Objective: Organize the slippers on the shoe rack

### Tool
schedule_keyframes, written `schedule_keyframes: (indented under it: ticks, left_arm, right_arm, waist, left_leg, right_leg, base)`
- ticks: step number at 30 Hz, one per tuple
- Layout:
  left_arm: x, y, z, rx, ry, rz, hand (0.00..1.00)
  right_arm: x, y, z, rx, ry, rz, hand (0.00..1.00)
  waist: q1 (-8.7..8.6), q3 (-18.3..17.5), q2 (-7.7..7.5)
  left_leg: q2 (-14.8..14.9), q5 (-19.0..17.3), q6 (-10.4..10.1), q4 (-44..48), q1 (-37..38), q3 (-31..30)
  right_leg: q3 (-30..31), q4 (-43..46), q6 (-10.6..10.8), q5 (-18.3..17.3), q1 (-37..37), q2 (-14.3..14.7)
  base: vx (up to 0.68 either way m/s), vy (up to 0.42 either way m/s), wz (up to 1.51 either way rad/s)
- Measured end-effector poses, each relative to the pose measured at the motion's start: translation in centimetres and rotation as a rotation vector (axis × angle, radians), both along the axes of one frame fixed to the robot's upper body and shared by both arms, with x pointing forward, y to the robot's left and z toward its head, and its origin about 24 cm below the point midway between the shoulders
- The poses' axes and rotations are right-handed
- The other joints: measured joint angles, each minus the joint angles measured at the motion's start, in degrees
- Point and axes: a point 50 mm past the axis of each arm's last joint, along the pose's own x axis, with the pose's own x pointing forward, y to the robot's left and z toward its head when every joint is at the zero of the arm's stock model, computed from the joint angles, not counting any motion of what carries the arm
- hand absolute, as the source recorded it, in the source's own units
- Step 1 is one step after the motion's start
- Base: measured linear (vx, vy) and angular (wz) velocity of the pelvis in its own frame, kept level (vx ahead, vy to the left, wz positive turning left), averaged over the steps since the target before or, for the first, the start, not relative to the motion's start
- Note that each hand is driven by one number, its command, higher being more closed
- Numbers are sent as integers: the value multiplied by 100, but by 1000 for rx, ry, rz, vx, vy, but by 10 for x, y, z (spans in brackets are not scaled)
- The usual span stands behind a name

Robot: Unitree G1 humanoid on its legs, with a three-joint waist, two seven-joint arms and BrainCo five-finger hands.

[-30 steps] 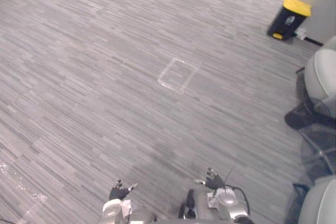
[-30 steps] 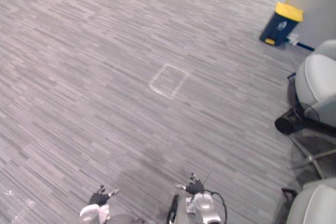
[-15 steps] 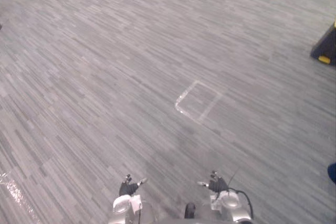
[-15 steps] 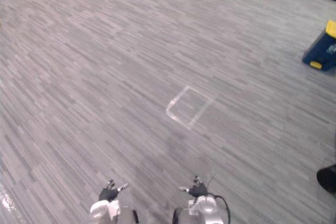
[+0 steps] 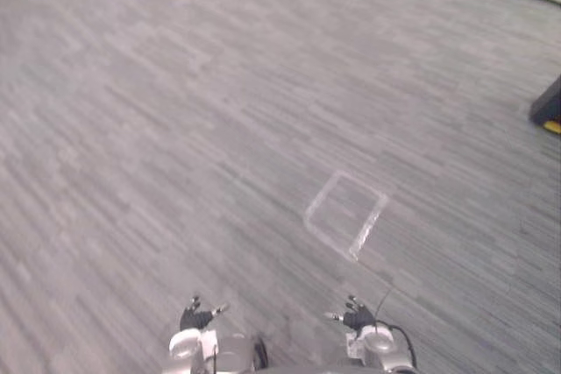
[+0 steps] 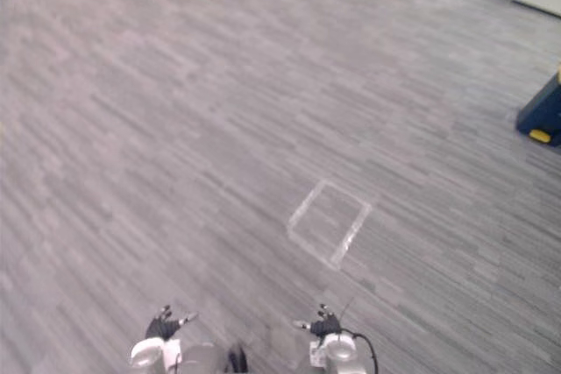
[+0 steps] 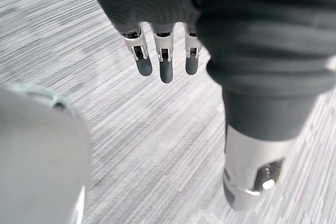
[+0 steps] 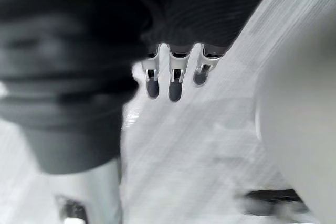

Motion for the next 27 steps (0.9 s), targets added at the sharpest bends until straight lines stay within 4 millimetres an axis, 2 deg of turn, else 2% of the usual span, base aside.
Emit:
schedule_keyframes:
  ticks: [1, 2, 3, 5, 6, 7, 8, 9, 10, 11, 12, 13, 14, 16, 17, 18, 19, 20, 21, 22, 23, 24, 25, 26, 27]
  left_arm:
    - [0, 0, 0, 2, 1, -4, 0]
    - [-1, 1, -1, 4, 9, -10, 0]
    - [-2, 0, -1, 4, 17, -13, 0]
    - [-2, 0, -2, 17, 23, -48, 0]
    - [-2, 1, -2, 22, 25, -53, 0]
    - [-3, -4, -3, 11, 36, -59, 0]
    - [-3, -13, -5, -11, 39, -65, 0]
    - [-3, -16, -5, -18, 38, -70, 0]
    - [1, -24, -5, -38, 28, -76, 0]
    - [4, -26, -4, -46, 17, -75, 0]
    - [6, -27, -3, -50, 10, -73, 0]
    - [6, -29, -3, -68, 3, -55, 0]
    - [3, -27, -3, -69, -1, -34, 0]
    - [5, -26, -2, -67, -9, -35, 0]
    - [8, -21, 1, -53, -32, -30, 0]
    - [9, -17, 3, -48, -44, -6, 0]
    - [9, -17, 3, -48, -45, -5, 0]
    - [10, -16, 4, -45, -53, 2, 0]
    - [10, -14, 4, -39, -55, 2, 0]
    - [9, -12, 4, -33, -53, 3, 0]
    - [8, -12, 3, -33, -49, 4, 0]
    - [5, -13, 2, -36, -38, 9, 0]
    - [0, -13, 1, -43, -34, 32, 0]
    - [0, -10, 2, -37, -37, 35, 0]
    - [0, -8, 2, -29, -38, 36, 0]
  right_arm:
    - [0, 0, 0, 1, -2, 2, 0]
    - [4, 1, 3, 1, -23, 10, 0]
    - [9, 1, 5, -1, -37, 14, 0]
    - [10, 1, 5, -2, -37, 15, 0]
    - [9, 1, 5, -2, -34, 15, 0]
    - [10, -4, 6, -17, -38, 19, 0]
    - [12, -10, 7, -33, -41, 21, 0]
    - [12, -10, 7, -34, -44, 20, 0]
    - [14, -13, 8, -34, -52, 3, 0]
    - [16, -15, 9, -34, -61, -13, 0]
    - [16, -14, 9, -33, -60, -13, 0]
    - [11, -12, 9, -29, -62, -10, 0]
    - [9, -10, 10, -25, -72, -8, 0]
    - [8, -8, 9, -20, -67, -11, 0]
    - [5, -5, 6, -12, -50, -11, 0]
    - [0, -4, 3, -11, -21, -11, 0]
    - [0, -4, 3, -12, -21, -11, 0]
    - [-1, -5, 2, -13, -16, -15, 0]
    - [-2, -5, 2, -14, -14, -16, 0]
    - [-5, -6, 0, -17, -3, -19, 0]
    - [-5, -6, 0, -20, -3, -19, 0]
    - [-3, -8, 1, -28, -9, -20, 0]
    - [-7, -9, -2, -31, 15, -19, 0]
    - [-10, -7, -4, -27, 32, -17, 0]
    - [-11, -4, -5, -18, 37, -15, 0]
  waist:
    - [-7, 0, -2]
    - [-49, 4, -2]
    - [-125, 14, 14]
    - [-159, 25, -19]
    - [-158, 31, -42]
    - [-182, 18, 22]
    - [-172, -46, 256]
    - [-174, -61, 309]
    - [-245, -84, 426]
    - [-306, -69, 486]
    - [-318, -62, 501]
    - [-316, -42, 552]
    - [-280, -8, 586]
    - [-279, -6, 601]
    - [-265, 36, 468]
    - [-152, 7, 413]
    - [-148, 10, 410]
    - [-98, 30, 378]
    - [-64, 49, 328]
    - [-24, 62, 296]
    - [-24, 62, 308]
    - [-17, 72, 381]
    - [31, -4, 443]
    - [47, -43, 356]
    - [59, -74, 302]
  left_leg:
    - [6, 0, 0, -54, 56, 26]
    - [30, -1, -2, -236, 217, 92]
    - [58, -18, -108, -446, 379, 118]
    - [14, -134, -350, -636, 661, 101]
    - [-16, -179, -427, -643, 763, 91]
    - [14, -257, -558, -640, 990, 17]
    - [214, -179, -703, -500, 977, 16]
    - [249, -158, -739, -389, 947, -11]
    - [392, -142, -768, 159, 744, -77]
    - [631, -36, -924, 1171, 414, -80]
    - [722, 66, -972, 1497, 322, -79]
    - [1016, 819, -946, 2831, 26, -142]
    - [1259, 1068, -947, 3940, -312, -222]
    - [1360, 563, -750, 4750, -784, -211]
    - [1315, 179, -610, 4832, -1196, -164]
    - [1262, -106, -520, 4407, -1590, -67]
    - [1249, -120, -512, 4365, -1609, -75]
    - [971, -222, -440, 3579, -1955, -419]
    - [662, -208, -462, 2778, -2051, -820]
    - [334, -48, -598, 1681, -2088, -1395]
    - [261, 59, -662, 1342, -2135, -1635]
    - [174, 336, -796, 575, -2160, -2202]
    - [139, 947, -962, 581, -2065, -2336]
    - [78, 884, -806, 804, -2037, -2220]
    - [59, 718, -744, 945, -2031, -2104]
  right_leg:
    - [-97, -183, -11, -16, -102, 36]
    - [-356, -1018, -51, 43, -436, 212]
    - [-544, -2010, -86, 361, -663, 437]
    - [-875, -3354, -214, 1162, -712, 691]
    - [-925, -3551, -369, 1501, -686, 717]
    - [-872, -3469, -812, 2056, -601, 806]
    - [-968, -3234, -840, 1761, -633, 865]
    - [-976, -3158, -823, 1669, -666, 883]
    - [-983, -3027, -831, 1437, -658, 982]
    - [-953, -3079, -819, 1267, -459, 1121]
    - [-924, -3108, -804, 1221, -363, 1183]
    - [-709, -3246, -802, 1043, 53, 1386]
    - [-399, -3429, -838, 866, 419, 1565]
    - [-98, -3498, -848, 694, 699, 1647]
    - [271, -3649, -802, 615, 1028, 1642]
    - [695, -3782, -750, 589, 1282, 1618]
    - [721, -3789, -745, 590, 1296, 1614]
    - [1098, -3845, -591, 556, 1482, 1502]
    - [1362, -3825, -486, 490, 1550, 1375]
    - [1694, -3824, -341, 362, 1613, 1234]
    - [1820, -3814, -283, 297, 1632, 1210]
    - [2118, -3780, -139, 137, 1729, 1182]
    - [2435, -3673, 24, -55, 1802, 1181]
    - [2528, -3608, 84, -95, 1832, 1080]
    - [2554, -3534, 84, -95, 1812, 1035]
  base:
    - [368, 22, -17]
    - [420, -4, -1]
    - [516, -10, 6]
    - [454, -39, 9]
    - [573, -74, 0]
    - [573, -89, -13]
    - [571, -113, -16]
    - [528, -163, -17]
    - [519, -200, -16]
    - [503, -185, -20]
    - [607, -163, -64]
    - [588, -40, -102]
    - [582, 4, -115]
    - [393, 60, -100]
    - [479, 61, -159]
    - [392, 54, -134]
    - [412, 139, -146]
    - [431, 205, -112]
    - [506, 260, -166]
    - [311, 221, -120]
    - [318, 276, -130]
    - [548, 482, -129]
    - [577, 508, -147]
    - [495, 434, -116]
    - [282, 235, -91]
